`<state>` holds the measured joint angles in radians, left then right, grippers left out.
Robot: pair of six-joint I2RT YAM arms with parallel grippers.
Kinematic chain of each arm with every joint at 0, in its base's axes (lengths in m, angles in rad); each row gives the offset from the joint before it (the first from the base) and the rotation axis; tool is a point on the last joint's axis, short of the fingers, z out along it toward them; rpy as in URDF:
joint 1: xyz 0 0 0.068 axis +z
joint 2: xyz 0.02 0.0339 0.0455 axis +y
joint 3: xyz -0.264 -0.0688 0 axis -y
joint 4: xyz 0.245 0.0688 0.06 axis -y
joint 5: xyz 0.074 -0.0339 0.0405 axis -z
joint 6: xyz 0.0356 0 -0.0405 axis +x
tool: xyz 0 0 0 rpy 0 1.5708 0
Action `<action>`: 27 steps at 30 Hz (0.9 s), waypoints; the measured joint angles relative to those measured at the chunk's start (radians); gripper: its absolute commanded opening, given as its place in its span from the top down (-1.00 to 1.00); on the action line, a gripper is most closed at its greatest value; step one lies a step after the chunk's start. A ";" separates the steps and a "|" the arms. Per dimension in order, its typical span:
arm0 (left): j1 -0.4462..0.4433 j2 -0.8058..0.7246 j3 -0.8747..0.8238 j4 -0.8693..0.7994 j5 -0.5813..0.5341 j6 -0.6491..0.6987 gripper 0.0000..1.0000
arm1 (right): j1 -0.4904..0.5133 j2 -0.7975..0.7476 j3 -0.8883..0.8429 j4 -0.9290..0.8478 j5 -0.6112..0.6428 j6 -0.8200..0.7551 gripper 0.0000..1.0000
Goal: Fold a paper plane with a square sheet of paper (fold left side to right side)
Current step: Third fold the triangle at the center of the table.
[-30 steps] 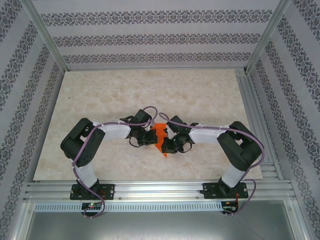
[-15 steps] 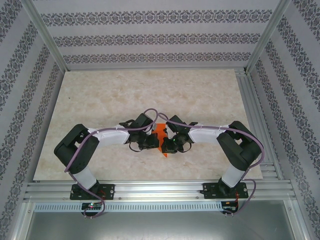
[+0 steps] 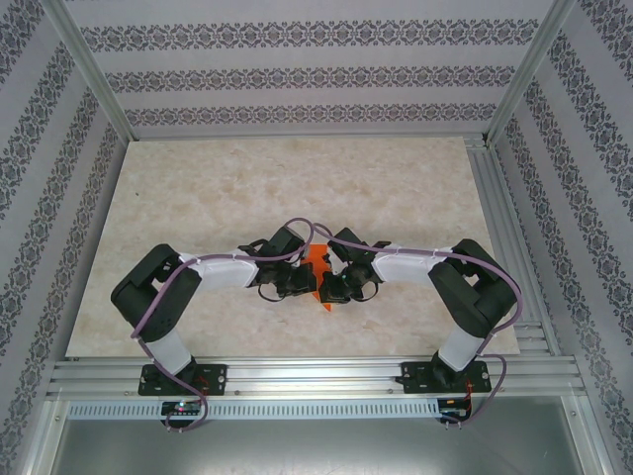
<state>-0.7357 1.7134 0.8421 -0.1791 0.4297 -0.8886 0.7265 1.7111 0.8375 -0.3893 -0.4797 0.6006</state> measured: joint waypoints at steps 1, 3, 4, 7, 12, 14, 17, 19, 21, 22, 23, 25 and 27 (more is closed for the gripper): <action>0.000 0.004 0.000 0.000 -0.002 -0.002 0.92 | 0.000 0.000 0.001 0.000 0.000 0.000 0.82; 0.000 0.019 0.000 0.000 -0.010 -0.005 0.92 | 0.002 0.001 0.002 -0.003 0.000 0.000 0.82; 0.000 0.024 0.000 0.004 -0.010 -0.007 0.92 | 0.005 0.002 0.005 -0.006 0.003 0.000 0.82; 0.000 0.024 0.000 0.008 -0.015 -0.008 0.91 | 0.007 0.003 0.013 -0.019 0.011 -0.003 0.82; -0.005 0.025 0.012 -0.011 -0.040 -0.006 0.89 | 0.017 0.009 0.029 -0.045 0.031 -0.015 0.82; -0.008 0.025 0.017 -0.020 -0.051 -0.006 0.89 | 0.018 0.009 0.032 -0.050 0.037 -0.017 0.82; -0.010 0.025 0.021 -0.027 -0.062 -0.003 0.87 | 0.018 0.011 0.034 -0.053 0.038 -0.019 0.82; -0.010 0.025 0.021 -0.027 -0.066 0.002 0.85 | 0.018 0.011 0.035 -0.054 0.039 -0.019 0.82; -0.005 0.025 0.021 -0.027 -0.070 0.011 0.83 | 0.018 0.011 0.037 -0.055 0.041 -0.019 0.82; -0.001 0.025 0.021 -0.027 -0.071 0.015 0.83 | 0.019 0.012 0.037 -0.055 0.042 -0.019 0.82; 0.007 0.025 0.022 -0.027 -0.072 0.023 0.82 | 0.019 0.013 0.038 -0.055 0.042 -0.019 0.82; 0.026 0.025 0.027 -0.031 -0.081 0.038 0.81 | 0.019 0.013 0.039 -0.055 0.042 -0.020 0.82; 0.058 0.027 0.037 -0.039 -0.106 0.058 0.81 | 0.019 0.013 0.039 -0.056 0.042 -0.020 0.82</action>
<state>-0.6773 1.7409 0.8787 -0.2176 0.3241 -0.8303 0.7460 1.7245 0.8764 -0.4450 -0.4374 0.5808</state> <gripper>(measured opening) 0.093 0.089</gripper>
